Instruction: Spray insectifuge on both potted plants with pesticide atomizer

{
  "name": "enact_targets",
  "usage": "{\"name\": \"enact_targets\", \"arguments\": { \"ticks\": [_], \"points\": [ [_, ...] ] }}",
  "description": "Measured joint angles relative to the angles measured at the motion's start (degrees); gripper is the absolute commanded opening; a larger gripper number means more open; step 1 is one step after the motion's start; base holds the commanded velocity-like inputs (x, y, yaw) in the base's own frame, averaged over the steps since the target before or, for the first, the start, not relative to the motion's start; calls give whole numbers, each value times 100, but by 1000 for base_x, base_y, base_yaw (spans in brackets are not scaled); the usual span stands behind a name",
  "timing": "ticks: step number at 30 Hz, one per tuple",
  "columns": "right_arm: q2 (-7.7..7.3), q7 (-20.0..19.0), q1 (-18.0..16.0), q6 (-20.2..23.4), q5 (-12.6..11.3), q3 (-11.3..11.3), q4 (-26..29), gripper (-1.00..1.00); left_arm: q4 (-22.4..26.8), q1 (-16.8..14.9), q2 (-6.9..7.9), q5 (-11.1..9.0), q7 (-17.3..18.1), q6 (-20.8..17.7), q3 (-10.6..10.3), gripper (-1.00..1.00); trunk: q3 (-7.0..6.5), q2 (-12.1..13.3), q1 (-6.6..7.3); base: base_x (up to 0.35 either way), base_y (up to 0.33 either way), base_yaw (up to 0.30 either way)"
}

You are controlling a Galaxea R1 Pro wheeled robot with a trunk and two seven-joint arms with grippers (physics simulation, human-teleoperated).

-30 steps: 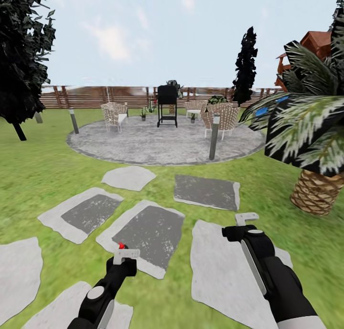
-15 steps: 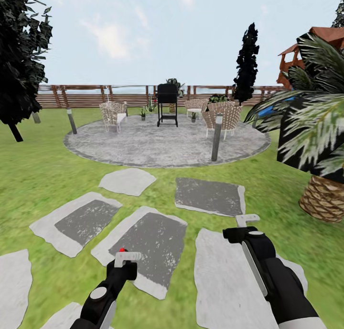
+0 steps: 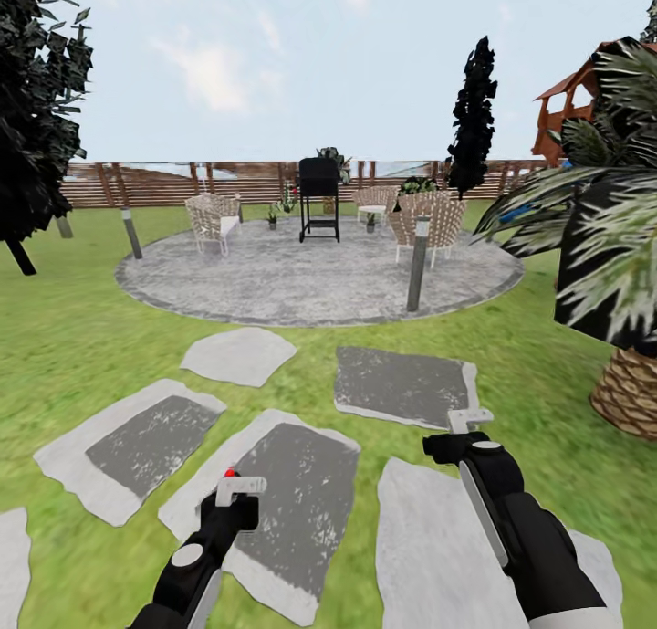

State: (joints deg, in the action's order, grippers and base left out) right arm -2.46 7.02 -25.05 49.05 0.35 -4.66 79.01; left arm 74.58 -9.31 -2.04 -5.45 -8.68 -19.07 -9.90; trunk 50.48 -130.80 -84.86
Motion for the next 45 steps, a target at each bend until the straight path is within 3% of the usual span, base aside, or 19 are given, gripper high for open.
{"name": "enact_targets", "arguments": {
  "ticks": [7,11,14,15,17,22,24,26,28,29,31,32,38,42,45],
  "points": [
    [7,291,0,-70,-39,-1,-94,100,2,0,0,-23,5,147,4,-100,0,0,0,325,0,0],
    [9,779,1,-474,-92,6,-213,100,-6,0,-13,-34,15,283,5,-100,0,0,0,334,0,0],
    [10,899,2,-1327,-115,10,-561,100,-12,0,-21,-56,-3,315,12,-100,0,0,0,335,0,0],
    [15,907,17,-2555,-121,5,-921,100,-13,0,-29,-68,24,305,17,-100,0,0,0,335,0,0],
    [16,931,25,-3805,-225,15,-1213,100,-14,0,-33,-38,40,293,3,-100,0,0,0,335,0,0],
    [16,953,27,-3979,-431,24,-1259,100,-14,0,-26,-15,35,299,-3,-100,0,0,0,335,0,0],
    [12,952,27,-3941,-443,26,-1243,100,-14,0,-31,-14,38,299,-3,-100,0,0,0,335,0,0],
    [8,938,26,-3459,-569,21,-1041,100,-14,0,-33,-13,42,298,-8,-100,0,0,0,335,0,0],
    [3,915,27,-2386,-842,74,-516,100,-14,0,-33,-13,56,293,-16,-100,0,0,0,335,0,0],
    [1,904,27,-1620,-1132,192,-265,100,-11,0,-30,-14,66,296,-18,-100,0,0,0,335,0,0],
    [-17,900,26,-532,-1659,431,-80,100,-10,0,-26,-14,74,295,-23,-100,0,0,0,335,0,0],
    [-25,909,26,-304,-1773,471,-46,100,-7,0,-25,-14,75,296,-26,-100,0,0,0,335,0,0],
    [-35,953,28,-113,-1852,493,-14,100,-12,0,-24,-7,60,343,-29,-100,0,0,0,332,58,0],
    [-44,941,26,-402,-1848,481,-4,100,-13,0,-25,-11,45,367,-30,-100,0,0,0,310,178,0],
    [-58,952,29,-462,-1841,335,3,100,-14,0,-28,-14,56,370,-22,-100,0,0,0,297,204,0]
  ]
}}
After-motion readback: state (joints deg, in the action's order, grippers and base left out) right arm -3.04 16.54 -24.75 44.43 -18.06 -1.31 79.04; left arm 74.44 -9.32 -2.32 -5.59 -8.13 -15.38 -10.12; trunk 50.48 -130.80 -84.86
